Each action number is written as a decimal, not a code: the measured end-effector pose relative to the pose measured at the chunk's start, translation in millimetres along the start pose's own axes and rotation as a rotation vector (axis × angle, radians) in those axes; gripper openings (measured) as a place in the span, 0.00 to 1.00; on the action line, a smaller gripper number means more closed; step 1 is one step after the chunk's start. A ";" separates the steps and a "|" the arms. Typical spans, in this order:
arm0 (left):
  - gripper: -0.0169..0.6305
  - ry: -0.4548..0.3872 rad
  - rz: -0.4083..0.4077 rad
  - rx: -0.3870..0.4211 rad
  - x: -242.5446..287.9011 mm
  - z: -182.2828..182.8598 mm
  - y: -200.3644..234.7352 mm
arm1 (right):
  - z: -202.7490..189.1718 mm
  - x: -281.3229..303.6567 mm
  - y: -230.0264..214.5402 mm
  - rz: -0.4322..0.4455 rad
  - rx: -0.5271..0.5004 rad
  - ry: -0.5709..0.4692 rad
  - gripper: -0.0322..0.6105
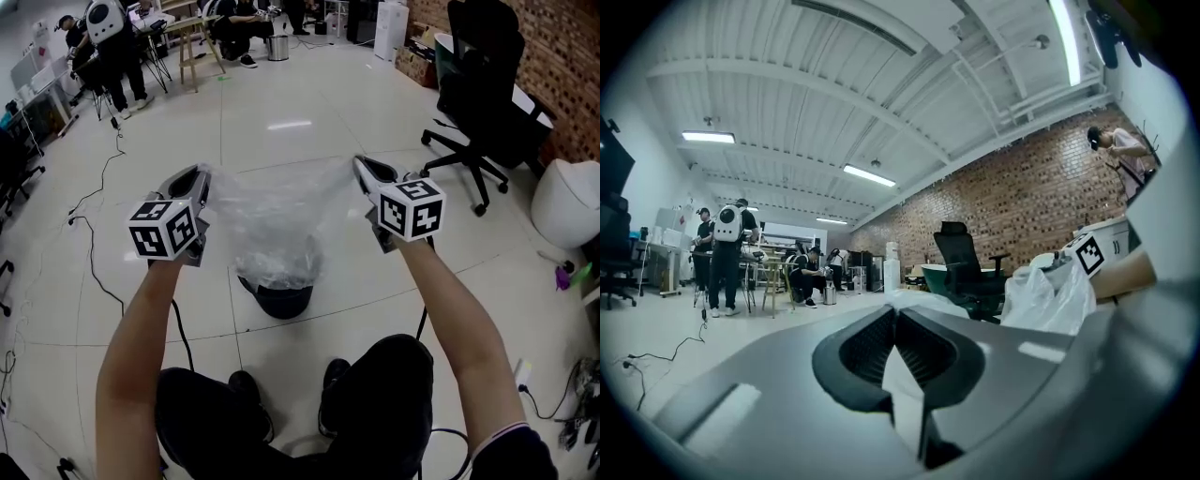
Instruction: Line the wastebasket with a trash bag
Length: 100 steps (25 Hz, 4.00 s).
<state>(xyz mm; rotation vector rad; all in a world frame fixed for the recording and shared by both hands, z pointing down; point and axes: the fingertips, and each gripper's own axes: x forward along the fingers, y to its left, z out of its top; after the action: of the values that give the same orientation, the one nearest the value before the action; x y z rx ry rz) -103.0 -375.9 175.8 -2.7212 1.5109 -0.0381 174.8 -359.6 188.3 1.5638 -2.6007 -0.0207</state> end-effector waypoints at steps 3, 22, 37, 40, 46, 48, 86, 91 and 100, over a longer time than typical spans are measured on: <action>0.04 0.006 -0.002 -0.002 7.5 -6.8 5.4 | -1.9 12.3 -3.0 0.006 0.009 -0.003 0.05; 0.04 0.240 -0.003 -0.091 2.6 -153.7 10.6 | -123.3 43.1 23.9 0.073 0.076 0.150 0.05; 0.04 0.429 -0.014 -0.104 5.6 -250.9 20.6 | -220.6 58.5 15.7 0.073 0.128 0.282 0.05; 0.04 0.450 -0.019 -0.101 8.8 -262.0 24.6 | -234.6 62.8 12.7 0.071 0.133 0.300 0.05; 0.04 0.532 -0.017 -0.082 14.3 -286.8 32.7 | -261.2 69.9 9.7 0.078 0.139 0.340 0.05; 0.04 0.559 -0.019 -0.079 14.3 -294.9 35.9 | -269.6 72.0 9.4 0.078 0.142 0.354 0.05; 0.04 0.787 -0.105 -0.160 3.3 -399.1 24.2 | -371.3 70.9 23.3 0.153 0.218 0.521 0.05; 0.04 0.781 -0.100 -0.156 3.6 -397.2 25.8 | -369.2 71.2 21.7 0.142 0.215 0.513 0.05; 0.04 0.742 -0.057 -0.132 -0.4 -371.5 38.5 | -349.9 64.0 9.0 0.105 0.221 0.480 0.05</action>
<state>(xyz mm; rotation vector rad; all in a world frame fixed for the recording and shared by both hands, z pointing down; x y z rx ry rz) -149.1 -400.9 545.6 -3.0203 1.5891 -1.0920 171.6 -396.6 542.2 1.2846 -2.3490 0.5916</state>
